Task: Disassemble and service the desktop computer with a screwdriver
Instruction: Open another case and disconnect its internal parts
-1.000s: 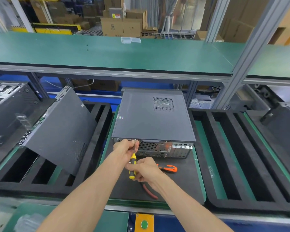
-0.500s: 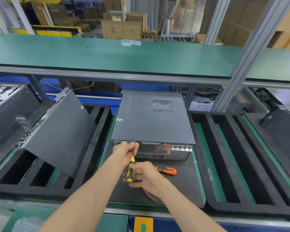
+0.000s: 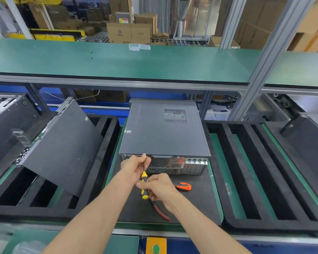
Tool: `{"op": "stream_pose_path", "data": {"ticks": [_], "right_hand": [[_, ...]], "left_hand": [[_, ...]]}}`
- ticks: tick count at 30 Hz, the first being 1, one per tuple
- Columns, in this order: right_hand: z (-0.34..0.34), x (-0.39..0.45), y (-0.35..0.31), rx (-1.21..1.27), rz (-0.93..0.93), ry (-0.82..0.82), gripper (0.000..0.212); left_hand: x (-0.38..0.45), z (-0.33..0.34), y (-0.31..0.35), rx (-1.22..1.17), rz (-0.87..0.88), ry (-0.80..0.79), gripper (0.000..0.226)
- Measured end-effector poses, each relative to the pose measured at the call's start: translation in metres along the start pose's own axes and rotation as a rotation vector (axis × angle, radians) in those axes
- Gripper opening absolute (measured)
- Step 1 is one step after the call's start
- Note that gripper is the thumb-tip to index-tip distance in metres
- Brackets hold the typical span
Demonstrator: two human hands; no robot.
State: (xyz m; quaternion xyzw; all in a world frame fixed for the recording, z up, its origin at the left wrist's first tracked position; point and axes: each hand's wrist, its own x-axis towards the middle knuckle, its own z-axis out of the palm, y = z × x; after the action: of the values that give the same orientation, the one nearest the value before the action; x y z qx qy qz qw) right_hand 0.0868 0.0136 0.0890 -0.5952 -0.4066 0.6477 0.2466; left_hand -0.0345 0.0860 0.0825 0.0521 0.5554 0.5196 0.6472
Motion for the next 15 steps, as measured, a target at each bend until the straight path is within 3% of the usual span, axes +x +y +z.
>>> {"op": "stream_pose_path", "data": {"ticks": [5, 8, 11, 13, 15], "right_hand": [[-0.006, 0.001, 0.0, -0.091, 0.043, 0.027, 0.02], [-0.015, -0.002, 0.003, -0.142, 0.076, 0.001, 0.006], [-0.026, -0.002, 0.01, -0.188, 0.084, 0.045, 0.01], [-0.034, 0.001, 0.014, -0.228, 0.083, 0.119, 0.012], [-0.042, 0.004, 0.018, -0.288, 0.063, 0.183, 0.015]], "left_hand": [[0.0, -0.006, -0.009, -0.062, 0.035, -0.021, 0.008], [-0.001, -0.012, -0.015, -0.109, 0.091, 0.102, 0.005], [0.0, -0.021, -0.018, -0.215, 0.164, 0.233, 0.015], [0.0, -0.029, -0.021, -0.264, 0.182, 0.159, 0.021], [-0.004, -0.034, -0.024, -0.326, 0.146, -0.023, 0.022]]}}
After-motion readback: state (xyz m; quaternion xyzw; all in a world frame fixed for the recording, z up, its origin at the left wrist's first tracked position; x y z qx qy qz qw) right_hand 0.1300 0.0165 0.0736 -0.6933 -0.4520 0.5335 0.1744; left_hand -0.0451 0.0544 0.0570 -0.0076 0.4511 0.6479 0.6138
